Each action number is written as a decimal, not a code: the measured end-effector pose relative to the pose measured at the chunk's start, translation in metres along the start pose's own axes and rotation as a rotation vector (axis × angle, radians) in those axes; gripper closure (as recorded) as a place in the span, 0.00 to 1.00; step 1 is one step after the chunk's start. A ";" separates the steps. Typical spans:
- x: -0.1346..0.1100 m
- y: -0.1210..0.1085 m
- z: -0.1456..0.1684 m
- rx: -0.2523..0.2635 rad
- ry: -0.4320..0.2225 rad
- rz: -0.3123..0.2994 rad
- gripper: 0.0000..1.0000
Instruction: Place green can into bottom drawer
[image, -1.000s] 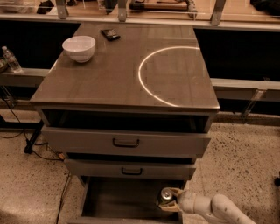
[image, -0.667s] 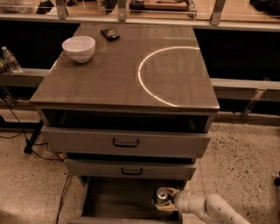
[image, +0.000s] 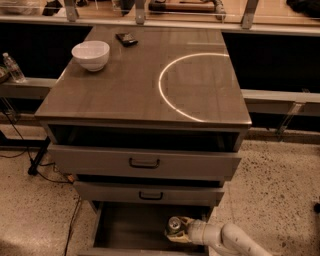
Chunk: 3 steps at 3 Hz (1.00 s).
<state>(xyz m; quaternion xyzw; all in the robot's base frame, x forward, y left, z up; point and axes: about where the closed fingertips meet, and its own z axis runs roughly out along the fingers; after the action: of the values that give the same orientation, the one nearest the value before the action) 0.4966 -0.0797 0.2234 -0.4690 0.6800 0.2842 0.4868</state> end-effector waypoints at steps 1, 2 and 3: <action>0.008 -0.002 0.021 0.017 -0.014 -0.015 0.98; 0.016 -0.004 0.037 0.031 -0.024 -0.025 0.98; 0.022 -0.009 0.050 0.049 -0.014 -0.033 0.80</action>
Offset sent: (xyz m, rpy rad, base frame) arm 0.0271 0.0305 -0.0440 0.0088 -0.0649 -0.0337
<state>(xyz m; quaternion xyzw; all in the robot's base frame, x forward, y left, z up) 0.5223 -0.0492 0.1856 -0.4661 0.6753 0.2628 0.5075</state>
